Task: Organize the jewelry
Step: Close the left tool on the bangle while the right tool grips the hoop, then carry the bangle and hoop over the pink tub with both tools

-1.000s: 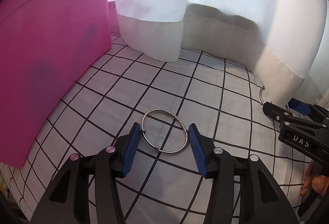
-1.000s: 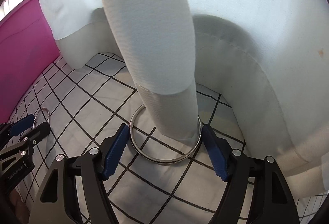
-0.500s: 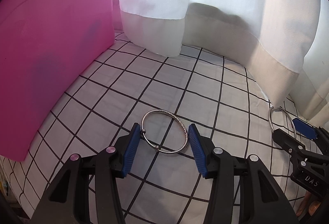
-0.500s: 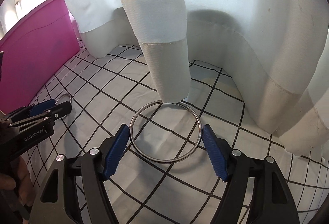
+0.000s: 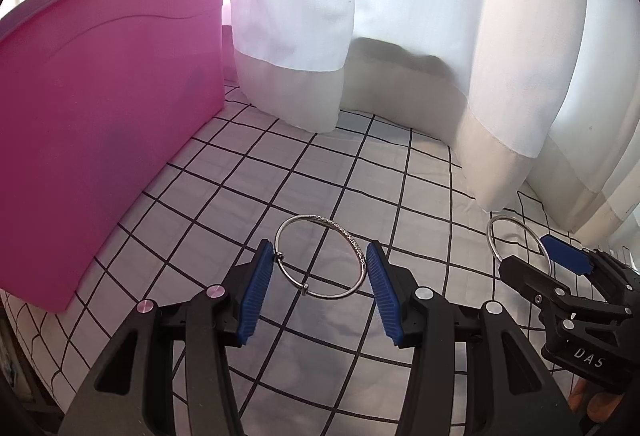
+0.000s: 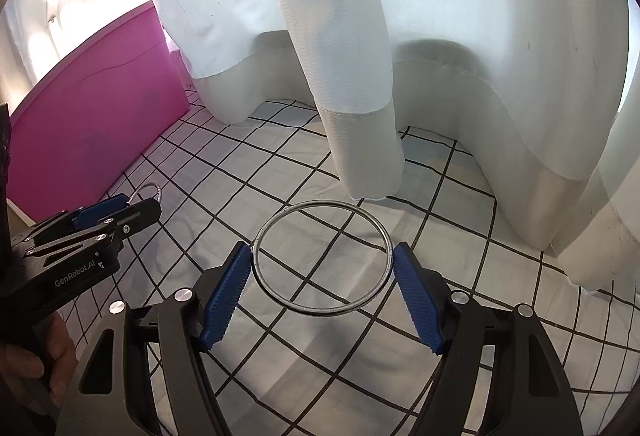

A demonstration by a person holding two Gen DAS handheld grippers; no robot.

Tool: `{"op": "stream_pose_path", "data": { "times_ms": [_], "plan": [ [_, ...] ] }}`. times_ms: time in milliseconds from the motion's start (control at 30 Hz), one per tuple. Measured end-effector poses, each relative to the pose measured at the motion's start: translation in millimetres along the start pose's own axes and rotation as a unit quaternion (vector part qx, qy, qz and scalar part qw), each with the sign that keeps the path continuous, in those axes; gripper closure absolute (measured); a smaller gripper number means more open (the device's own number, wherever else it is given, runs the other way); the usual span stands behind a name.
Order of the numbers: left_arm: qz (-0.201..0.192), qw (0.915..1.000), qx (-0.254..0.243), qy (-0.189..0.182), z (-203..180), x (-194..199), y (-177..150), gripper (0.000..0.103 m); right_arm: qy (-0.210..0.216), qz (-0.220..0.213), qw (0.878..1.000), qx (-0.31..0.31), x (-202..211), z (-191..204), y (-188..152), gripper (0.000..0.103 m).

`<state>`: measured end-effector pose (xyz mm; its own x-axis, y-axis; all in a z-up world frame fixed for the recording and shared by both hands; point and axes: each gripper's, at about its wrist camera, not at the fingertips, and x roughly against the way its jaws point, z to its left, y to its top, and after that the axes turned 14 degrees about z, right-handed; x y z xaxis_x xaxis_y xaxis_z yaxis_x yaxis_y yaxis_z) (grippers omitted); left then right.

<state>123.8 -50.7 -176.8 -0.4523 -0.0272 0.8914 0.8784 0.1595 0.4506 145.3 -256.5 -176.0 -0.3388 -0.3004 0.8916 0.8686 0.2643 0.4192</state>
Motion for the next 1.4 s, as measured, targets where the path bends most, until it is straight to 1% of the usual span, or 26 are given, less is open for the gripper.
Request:
{"op": "stream_pose_path", "data": {
  "times_ms": [233, 467, 567, 767, 900, 1067, 1233, 1400],
  "plan": [
    [-0.016, 0.9999, -0.006, 0.0, -2.1, 26.1, 10.5, 0.056, 0.005, -0.02, 1.0, 0.002, 16.7, 13.3, 13.9, 0.033],
    [-0.032, 0.9994, -0.013, 0.0, -3.4, 59.9, 19.4, 0.056, 0.007, -0.04, 0.999, 0.019, 48.3, 26.9, 28.5, 0.032],
    [-0.046, 0.9988, -0.016, 0.003, -3.7, 77.8, 22.5, 0.056, 0.009, -0.049, 0.998, 0.031, 63.9, 35.2, 36.3, 0.033],
    [-0.076, 0.9971, 0.0, 0.004, 5.5, 120.2, 35.6, 0.056, 0.014, -0.076, 0.996, 0.053, 93.2, 56.7, 60.2, 0.032],
    [-0.099, 0.995, 0.014, 0.007, 17.4, 148.8, 47.0, 0.056, 0.023, -0.095, 0.993, 0.069, 111.5, 72.2, 78.1, 0.033],
    [-0.121, 0.9917, 0.038, 0.016, 39.0, 181.1, 58.3, 0.056, 0.04, -0.117, 0.987, 0.099, 130.7, 101.7, 101.0, 0.033],
    [-0.131, 0.9885, 0.064, 0.04, 67.7, 199.3, 64.2, 0.056, 0.069, -0.133, 0.981, 0.122, 140.9, 134.0, 126.2, 0.032],
    [-0.139, 0.9836, 0.096, 0.064, 107.8, 213.3, 67.2, 0.056, 0.092, -0.136, 0.975, 0.148, 138.4, 171.1, 152.2, 0.033]
  ]
}}
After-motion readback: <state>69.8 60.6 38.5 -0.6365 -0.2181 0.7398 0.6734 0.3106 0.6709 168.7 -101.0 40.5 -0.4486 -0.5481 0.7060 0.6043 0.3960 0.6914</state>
